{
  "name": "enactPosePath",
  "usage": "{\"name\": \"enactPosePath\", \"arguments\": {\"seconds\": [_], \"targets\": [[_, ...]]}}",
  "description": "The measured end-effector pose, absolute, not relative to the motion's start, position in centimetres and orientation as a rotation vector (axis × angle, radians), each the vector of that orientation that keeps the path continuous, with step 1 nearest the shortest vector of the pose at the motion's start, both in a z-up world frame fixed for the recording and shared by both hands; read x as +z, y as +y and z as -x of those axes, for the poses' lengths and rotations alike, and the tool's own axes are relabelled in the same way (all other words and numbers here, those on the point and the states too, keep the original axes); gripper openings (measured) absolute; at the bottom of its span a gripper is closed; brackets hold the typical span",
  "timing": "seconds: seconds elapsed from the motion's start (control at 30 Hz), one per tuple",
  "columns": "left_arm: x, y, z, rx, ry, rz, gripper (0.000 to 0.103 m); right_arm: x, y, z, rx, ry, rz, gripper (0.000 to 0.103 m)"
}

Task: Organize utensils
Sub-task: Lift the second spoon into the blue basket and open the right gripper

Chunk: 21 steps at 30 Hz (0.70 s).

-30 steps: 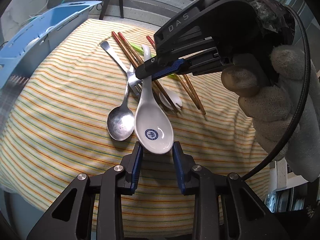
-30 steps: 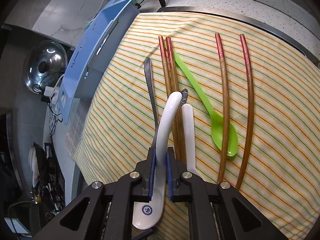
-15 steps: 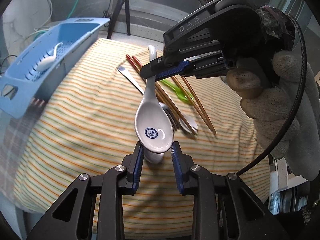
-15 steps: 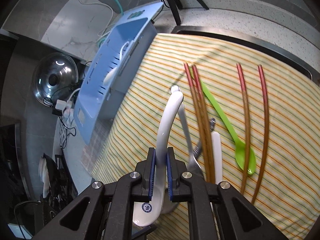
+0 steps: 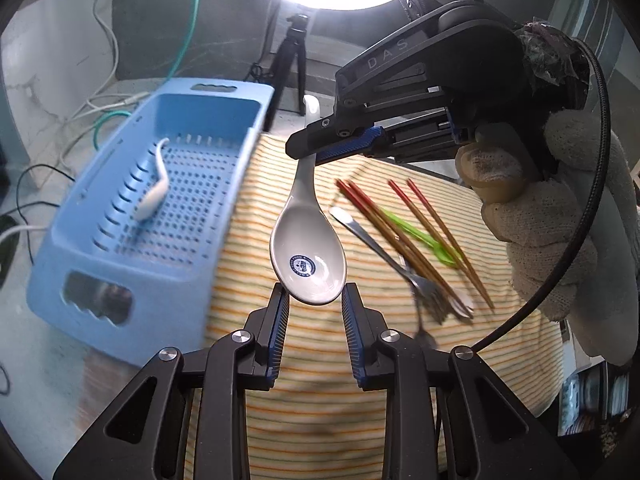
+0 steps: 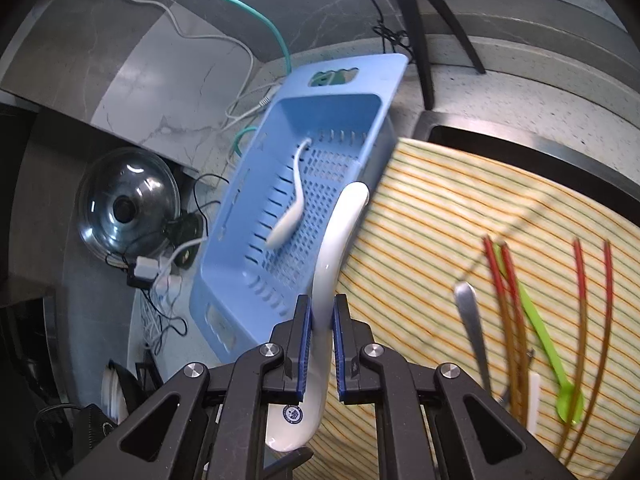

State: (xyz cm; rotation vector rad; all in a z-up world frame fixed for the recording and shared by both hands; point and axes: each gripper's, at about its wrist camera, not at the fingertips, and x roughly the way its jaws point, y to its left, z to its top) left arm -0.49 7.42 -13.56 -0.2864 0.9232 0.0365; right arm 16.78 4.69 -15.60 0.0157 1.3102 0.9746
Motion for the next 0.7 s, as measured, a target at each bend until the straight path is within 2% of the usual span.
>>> {"name": "enactPosePath", "arguments": {"seconds": [0.5, 0.6, 0.63, 0.7], "targets": [[-15.2, 16.0, -1.5, 0.008, 0.95, 0.254, 0.025, -17.6, 12.3, -17.5, 0.939, 1.288, -0.02, 0.01], [-15.2, 16.6, -1.7, 0.023, 0.951, 0.234, 0.025, -17.9, 13.2, -17.3, 0.92, 1.275, 0.017, 0.014], [-15.2, 16.9, -1.8, 0.032, 0.952, 0.234, 0.026, -18.0, 13.4, -17.2, 0.912, 1.268, 0.033, 0.017], [-15.1, 17.5, -1.8, 0.04, 0.954, 0.24, 0.031, -18.0, 13.7, -16.9, 0.904, 1.251, 0.05, 0.036]]}}
